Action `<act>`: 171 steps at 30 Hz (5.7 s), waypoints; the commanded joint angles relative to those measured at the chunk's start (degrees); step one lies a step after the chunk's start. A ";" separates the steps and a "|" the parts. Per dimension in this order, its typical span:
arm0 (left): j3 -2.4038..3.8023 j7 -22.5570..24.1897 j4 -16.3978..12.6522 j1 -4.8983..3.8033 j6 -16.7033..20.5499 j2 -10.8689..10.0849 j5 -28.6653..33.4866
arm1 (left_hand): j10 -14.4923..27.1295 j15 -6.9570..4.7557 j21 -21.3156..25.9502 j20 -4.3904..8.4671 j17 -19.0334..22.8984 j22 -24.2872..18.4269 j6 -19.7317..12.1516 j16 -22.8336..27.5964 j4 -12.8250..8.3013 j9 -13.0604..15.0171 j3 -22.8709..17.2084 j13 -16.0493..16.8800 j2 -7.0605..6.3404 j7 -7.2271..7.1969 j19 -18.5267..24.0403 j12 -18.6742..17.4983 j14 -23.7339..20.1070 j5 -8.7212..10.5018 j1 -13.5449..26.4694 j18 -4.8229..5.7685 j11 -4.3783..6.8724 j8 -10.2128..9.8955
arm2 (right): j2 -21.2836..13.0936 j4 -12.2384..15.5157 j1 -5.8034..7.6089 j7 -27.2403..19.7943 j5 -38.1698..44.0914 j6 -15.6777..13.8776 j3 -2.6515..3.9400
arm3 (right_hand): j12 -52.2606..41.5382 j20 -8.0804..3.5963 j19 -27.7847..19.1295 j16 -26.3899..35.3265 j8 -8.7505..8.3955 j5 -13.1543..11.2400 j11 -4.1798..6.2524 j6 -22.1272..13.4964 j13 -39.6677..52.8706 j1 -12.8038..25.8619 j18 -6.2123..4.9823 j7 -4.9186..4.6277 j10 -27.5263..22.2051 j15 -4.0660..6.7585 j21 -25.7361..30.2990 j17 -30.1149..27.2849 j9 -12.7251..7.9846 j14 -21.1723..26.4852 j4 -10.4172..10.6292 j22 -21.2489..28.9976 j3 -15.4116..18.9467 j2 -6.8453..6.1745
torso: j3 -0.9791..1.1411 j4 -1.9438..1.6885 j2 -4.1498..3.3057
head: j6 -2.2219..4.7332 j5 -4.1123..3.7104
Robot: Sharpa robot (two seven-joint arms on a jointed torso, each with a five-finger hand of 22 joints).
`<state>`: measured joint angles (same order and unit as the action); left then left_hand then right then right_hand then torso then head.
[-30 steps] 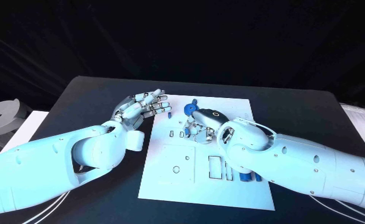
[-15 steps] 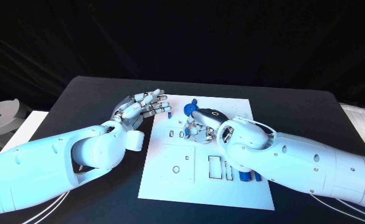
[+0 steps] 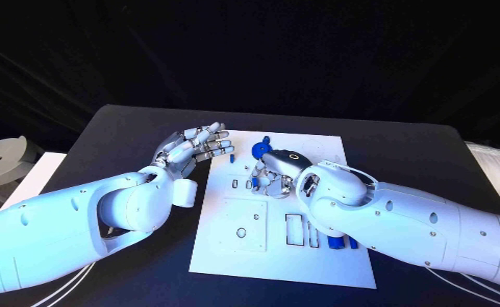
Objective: Assemble the parts on the task board
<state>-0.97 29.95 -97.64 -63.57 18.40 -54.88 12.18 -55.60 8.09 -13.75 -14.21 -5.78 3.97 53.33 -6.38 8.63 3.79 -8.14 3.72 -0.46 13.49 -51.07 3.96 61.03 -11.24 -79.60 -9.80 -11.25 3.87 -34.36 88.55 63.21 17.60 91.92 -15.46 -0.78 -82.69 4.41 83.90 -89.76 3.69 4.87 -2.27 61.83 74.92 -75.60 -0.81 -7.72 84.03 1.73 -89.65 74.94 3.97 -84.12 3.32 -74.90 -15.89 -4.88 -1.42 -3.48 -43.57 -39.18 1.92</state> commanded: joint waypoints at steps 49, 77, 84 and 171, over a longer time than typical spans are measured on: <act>0.06 -25.54 4.04 -1.98 -1.23 1.13 -26.82 | -25.89 -10.26 -31.66 10.85 -70.63 23.19 8.63 -73.37 4.52 1.04 -3.20 8.72 -4.62 -6.78 -28.78 11.10 27.60 0.13 8.28 1.05 9.20 1.83 | -21.34 12.45 7.90 -26.79 -35.47 -13.11 1.28 | 3.69 1.17 6.10 -0.24 0.84 3.29 -1.14 -3.04 8.43 0.51 0.81 -0.46 0.09 -1.11 -0.35 15.06 0.51 -5.88 3.92 -15.10 7.72 -1.60 | 0.18 0.42 0.96 | 0.50 -0.71; -0.33 -66.74 15.34 -10.99 -26.00 14.35 -65.15 | -22.67 -12.15 -71.14 11.89 -84.22 75.24 4.89 -83.62 8.13 18.08 12.94 62.80 -0.21 -10.11 -34.39 65.56 28.97 8.20 14.25 7.54 11.90 23.54 | -25.43 8.17 9.35 -22.63 -36.25 -11.96 1.15 | 4.97 0.93 5.99 0.09 0.67 7.39 -0.94 -2.68 7.56 -0.47 0.76 -0.35 -0.53 -0.89 -0.26 14.48 0.49 -5.73 3.64 -14.93 8.84 -0.34 | 0.88 0.40 2.55 | -0.73 -1.35; -0.73 -66.97 17.53 -10.99 -25.35 17.35 -65.49 | -22.79 -12.27 -71.35 12.05 -84.22 75.63 4.49 -83.62 8.11 19.44 15.05 63.21 -0.70 -10.25 -34.46 65.82 28.97 8.49 15.23 7.60 12.06 24.21 | -25.19 8.20 9.23 -21.17 -33.15 -11.58 1.12 | 5.12 0.92 5.90 0.23 0.60 7.82 -0.94 -2.72 7.45 -0.43 0.72 -0.36 -0.61 -0.89 -0.18 14.24 0.47 -5.66 3.69 -14.77 9.02 -0.26 | 0.89 0.47 2.50 | -1.10 -1.19; -1.84 -67.13 22.66 -11.04 -30.81 25.29 -66.67 | -23.71 -13.03 -71.90 12.74 -84.22 77.08 2.46 -83.62 7.74 31.30 7.40 64.92 -0.38 -11.45 -34.67 66.71 28.97 7.83 6.72 7.79 13.10 28.74 | -23.52 7.08 8.16 -19.78 -29.48 -11.13 1.02 | 5.41 0.88 5.55 0.63 0.53 8.79 -0.90 -2.58 7.21 0.22 0.58 -0.30 -0.68 -0.84 0.12 13.58 0.45 -5.49 4.26 -14.22 10.13 -0.14 | 0.97 0.39 2.47 | -2.67 -0.77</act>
<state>-2.83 -37.16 -74.97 -74.53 -11.27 -29.76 -54.18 -78.93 -4.52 -85.42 -1.92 -74.95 74.91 56.27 -89.82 16.39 35.03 -0.51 68.55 -0.98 1.93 -84.03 70.69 83.88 -3.05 -72.36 -2.69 1.64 32.35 -57.95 95.64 71.41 -2.10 62.02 -27.26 0.24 -77.52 5.45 84.10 -89.32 4.40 13.52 -3.09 58.90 74.94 -75.78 -0.81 -8.03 83.64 0.72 -89.65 74.93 4.41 -83.92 7.51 -74.94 -6.17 -5.35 -0.46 -3.05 -41.09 -41.82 1.19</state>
